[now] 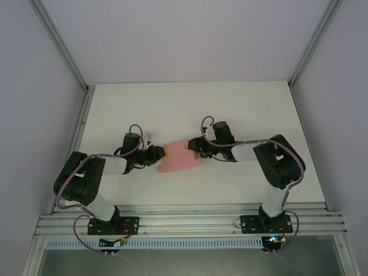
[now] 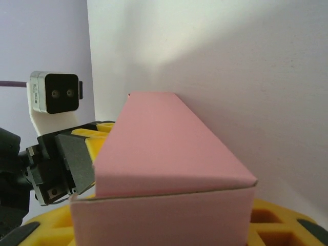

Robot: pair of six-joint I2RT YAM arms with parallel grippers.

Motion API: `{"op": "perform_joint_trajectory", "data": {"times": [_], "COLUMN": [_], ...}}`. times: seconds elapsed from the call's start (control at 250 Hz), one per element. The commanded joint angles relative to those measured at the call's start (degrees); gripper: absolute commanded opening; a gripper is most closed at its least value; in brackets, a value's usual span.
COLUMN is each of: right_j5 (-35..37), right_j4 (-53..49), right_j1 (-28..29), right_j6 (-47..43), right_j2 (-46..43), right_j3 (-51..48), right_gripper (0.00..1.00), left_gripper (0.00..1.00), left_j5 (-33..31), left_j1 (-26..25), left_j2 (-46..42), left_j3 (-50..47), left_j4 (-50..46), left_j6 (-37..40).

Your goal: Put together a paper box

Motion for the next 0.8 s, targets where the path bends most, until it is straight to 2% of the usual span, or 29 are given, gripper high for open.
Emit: {"op": "perform_joint_trajectory", "data": {"times": [0.0, 0.108, 0.12, 0.132, 0.2, 0.311, 0.379, 0.439, 0.519, 0.691, 0.795], "right_j5": [-3.49, -2.23, -2.06, -1.81, -1.39, -3.49, -8.14, -13.56, -18.85, -17.63, -18.34], "right_j4": [0.76, -4.05, -4.76, -5.58, -13.51, -25.26, -27.25, -27.12, -27.49, -42.26, -45.69], "right_j1": [-0.07, -0.56, -0.66, -0.85, -2.32, -3.53, -4.81, -5.96, -6.82, -8.73, -10.34], "right_j6": [1.11, 4.05, 4.77, 5.66, 11.24, 16.69, 21.45, 26.61, 31.13, 28.32, 29.76], "right_j2": [-2.81, -4.42, -4.61, -4.86, -5.31, -6.07, -5.88, -5.27, -4.94, -6.24, -6.86], "right_j3": [-0.71, -0.33, -0.27, -0.19, 1.68, 4.86, 5.94, 6.74, 8.03, 12.86, 13.08], "right_gripper": [0.39, 0.38, 0.38, 0.38, 0.34, 0.29, 0.30, 0.30, 0.30, 0.36, 0.32], "left_gripper": [0.36, 0.83, 0.95, 0.99, 1.00, 1.00, 1.00, 1.00, 1.00, 1.00, 1.00], "left_j5": [-2.21, -4.81, -5.39, -6.09, -9.17, -12.50, -14.33, -17.95, -23.82, -29.15, -29.58], "left_j1": [0.48, 0.52, 0.41, 0.39, -1.00, -8.06, -13.32, -18.06, -22.21, -26.46, -27.70], "left_j2": [-2.71, -8.41, -9.28, -10.24, -15.49, -22.81, -25.42, -26.46, -25.88, -24.46, -24.67], "left_j3": [1.77, 4.90, 5.46, 6.11, 9.47, 15.13, 17.65, 18.89, 20.90, 23.24, 22.73], "left_j4": [-2.24, -7.53, -8.57, -9.61, -14.63, -24.70, -32.20, -37.51, -43.34, -51.81, -51.59], "left_j6": [2.19, 7.95, 8.88, 9.73, 16.50, 37.09, 50.92, 59.85, 64.62, 71.09, 74.78]}}
